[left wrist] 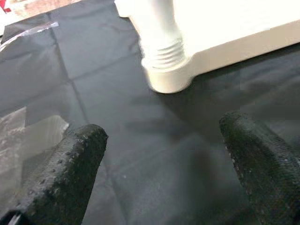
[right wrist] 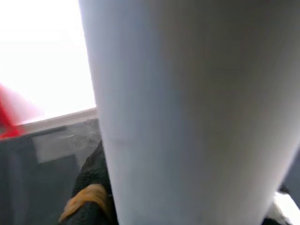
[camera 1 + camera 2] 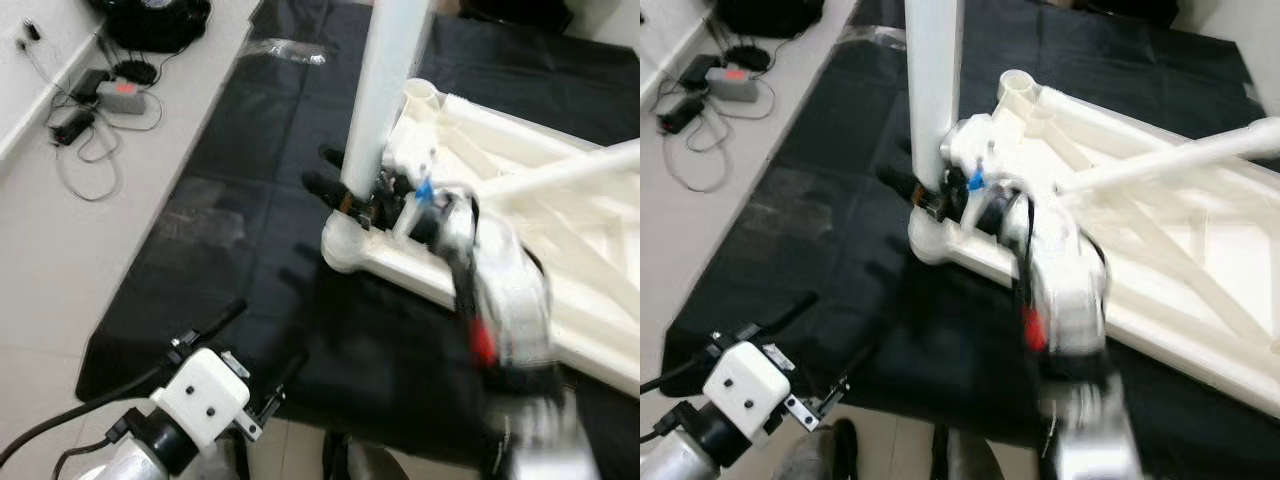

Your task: Building children table

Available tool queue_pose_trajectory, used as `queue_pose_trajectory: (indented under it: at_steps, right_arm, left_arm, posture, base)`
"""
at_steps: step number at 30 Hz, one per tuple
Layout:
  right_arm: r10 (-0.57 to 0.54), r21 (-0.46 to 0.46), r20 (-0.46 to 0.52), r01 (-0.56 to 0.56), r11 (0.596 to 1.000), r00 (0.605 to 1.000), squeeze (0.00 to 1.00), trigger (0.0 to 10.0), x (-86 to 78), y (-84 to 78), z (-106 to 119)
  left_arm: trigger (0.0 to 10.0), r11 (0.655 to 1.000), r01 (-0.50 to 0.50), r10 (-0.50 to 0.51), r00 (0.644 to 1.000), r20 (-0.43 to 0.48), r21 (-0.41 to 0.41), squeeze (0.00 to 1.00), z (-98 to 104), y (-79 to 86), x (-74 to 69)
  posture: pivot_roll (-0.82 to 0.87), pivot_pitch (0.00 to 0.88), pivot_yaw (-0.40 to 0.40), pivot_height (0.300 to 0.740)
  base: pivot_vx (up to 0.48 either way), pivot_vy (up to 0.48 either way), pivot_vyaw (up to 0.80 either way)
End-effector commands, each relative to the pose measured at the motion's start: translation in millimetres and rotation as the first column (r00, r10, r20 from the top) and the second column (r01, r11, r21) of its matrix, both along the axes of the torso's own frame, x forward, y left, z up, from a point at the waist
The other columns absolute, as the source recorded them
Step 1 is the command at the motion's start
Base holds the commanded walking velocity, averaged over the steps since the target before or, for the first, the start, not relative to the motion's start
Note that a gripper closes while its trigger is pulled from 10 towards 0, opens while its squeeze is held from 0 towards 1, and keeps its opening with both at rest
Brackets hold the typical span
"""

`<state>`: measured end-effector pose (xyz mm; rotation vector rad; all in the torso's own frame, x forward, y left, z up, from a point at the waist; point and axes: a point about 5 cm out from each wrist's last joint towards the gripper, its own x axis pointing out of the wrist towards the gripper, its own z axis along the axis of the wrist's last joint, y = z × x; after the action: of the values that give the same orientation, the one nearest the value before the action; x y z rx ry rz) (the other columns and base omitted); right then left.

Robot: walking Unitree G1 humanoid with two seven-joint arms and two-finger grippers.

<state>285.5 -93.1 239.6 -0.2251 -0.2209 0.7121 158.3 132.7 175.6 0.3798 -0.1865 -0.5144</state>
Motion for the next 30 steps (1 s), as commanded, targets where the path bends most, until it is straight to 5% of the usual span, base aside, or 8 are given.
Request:
queue_pose_trajectory:
  at_steps: [1, 14, 30]
  right_arm:
    - [-0.147, -0.087, -0.310, 0.126, 0.988, 0.939, 0.00, 10.0, -0.5, -8.6, -55]
    - [-0.271, 0.014, -0.321, 0.290, 0.957, 0.908, 0.00, 10.0, 14.9, -1.9, -47]
    - [-0.321, 0.148, -0.357, 0.392, 0.908, 0.877, 0.00, 10.0, 11.3, -6.9, -46]
  left_arm:
    - [10.0, 1.000, 0.013, -0.013, 1.000, 0.003, 0.003, 0.00, -4, -2.1, 2.8]
    - [10.0, 0.999, -0.051, 0.051, 0.998, -0.036, 0.006, 0.00, -17, 7.9, 23.6]
    - [10.0, 0.998, -0.052, 0.053, 0.998, -0.038, 0.037, 0.00, -30, 11.3, 34.6]
  posture:
    - [-0.01, 0.267, -0.081, 0.740]
    - [0.03, 0.176, -0.088, 0.740]
    - [0.03, 0.136, -0.051, 0.740]
  base:
    - [0.000, 0.000, 0.00]
    - [0.000, 0.000, 0.00]
    - [0.000, 0.000, 0.00]
